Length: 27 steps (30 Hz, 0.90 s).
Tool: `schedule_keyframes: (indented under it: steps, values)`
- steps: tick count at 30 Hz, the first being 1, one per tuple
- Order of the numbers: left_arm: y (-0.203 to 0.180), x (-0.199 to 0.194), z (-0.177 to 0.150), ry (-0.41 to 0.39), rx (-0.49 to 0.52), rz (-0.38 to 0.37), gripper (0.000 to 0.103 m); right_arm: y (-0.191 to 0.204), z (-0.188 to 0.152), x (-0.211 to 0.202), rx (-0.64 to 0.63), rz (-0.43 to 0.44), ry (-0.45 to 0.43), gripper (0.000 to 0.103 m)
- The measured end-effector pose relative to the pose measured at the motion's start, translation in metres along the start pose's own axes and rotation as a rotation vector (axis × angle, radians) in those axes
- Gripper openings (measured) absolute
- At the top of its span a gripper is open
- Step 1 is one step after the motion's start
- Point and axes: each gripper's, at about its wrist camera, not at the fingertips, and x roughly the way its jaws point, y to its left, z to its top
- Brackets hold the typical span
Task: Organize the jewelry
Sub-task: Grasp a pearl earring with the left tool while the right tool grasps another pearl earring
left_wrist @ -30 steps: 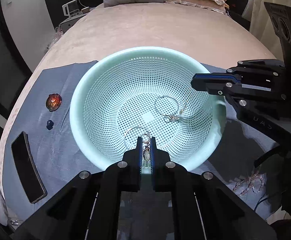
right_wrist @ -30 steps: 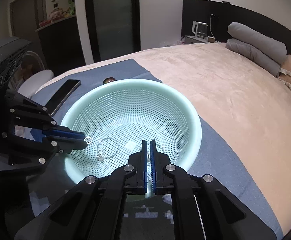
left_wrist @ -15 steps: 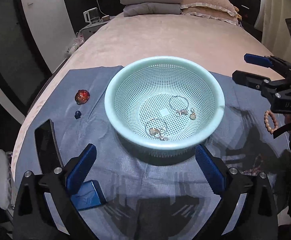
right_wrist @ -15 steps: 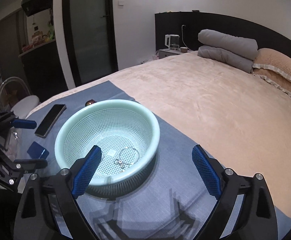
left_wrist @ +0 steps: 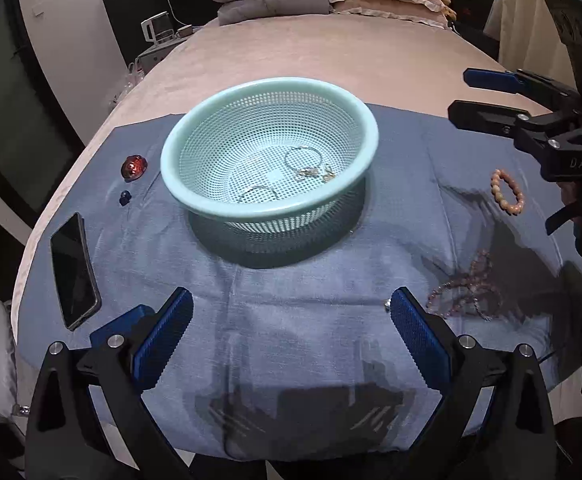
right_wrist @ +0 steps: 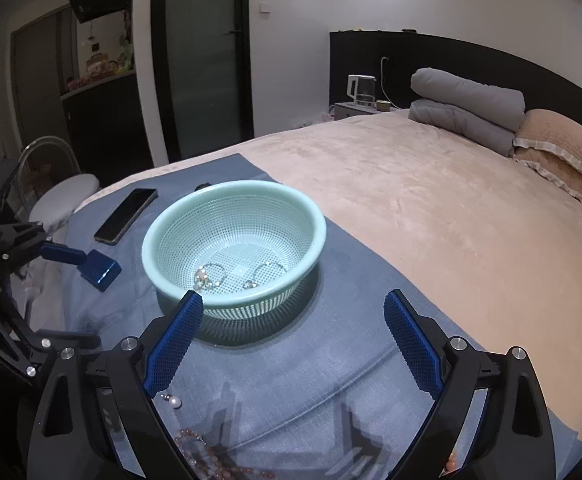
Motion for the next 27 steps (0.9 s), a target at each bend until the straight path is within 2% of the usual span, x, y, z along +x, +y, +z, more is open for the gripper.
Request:
schedule_keyframes:
  steps: [4,6,9,11,13,18,19,24,27]
  values:
    - [-0.028,0.0,-0.016,-0.008,0.079,-0.029,0.097,0.014,-0.016,0.001,-0.065,0.034,-0.006,0.087]
    - [-0.042,0.002,-0.024,-0.012,0.138,-0.033,0.097,0.023,-0.026,0.005,-0.115,0.062,0.015,0.087]
    - [-0.058,0.011,-0.036,0.01,0.17,-0.06,0.096,0.04,-0.038,0.013,-0.192,0.11,0.048,0.085]
    - [-0.064,0.017,-0.042,0.026,0.175,-0.08,0.093,0.049,-0.047,0.018,-0.226,0.16,0.073,0.071]
    - [-0.069,0.022,-0.046,0.039,0.174,-0.107,0.087,0.056,-0.055,0.023,-0.247,0.198,0.101,0.071]
    - [-0.07,0.037,-0.052,0.086,0.144,-0.158,0.065,0.073,-0.068,0.036,-0.284,0.282,0.156,0.056]
    - [-0.07,0.04,-0.053,0.095,0.135,-0.165,0.064,0.075,-0.07,0.038,-0.286,0.299,0.167,0.05]
    - [-0.07,0.045,-0.062,0.107,0.119,-0.21,0.063,0.084,-0.079,0.047,-0.296,0.321,0.187,0.04]
    - [-0.074,0.048,-0.065,0.114,0.118,-0.227,0.056,0.088,-0.082,0.055,-0.3,0.312,0.212,0.03]
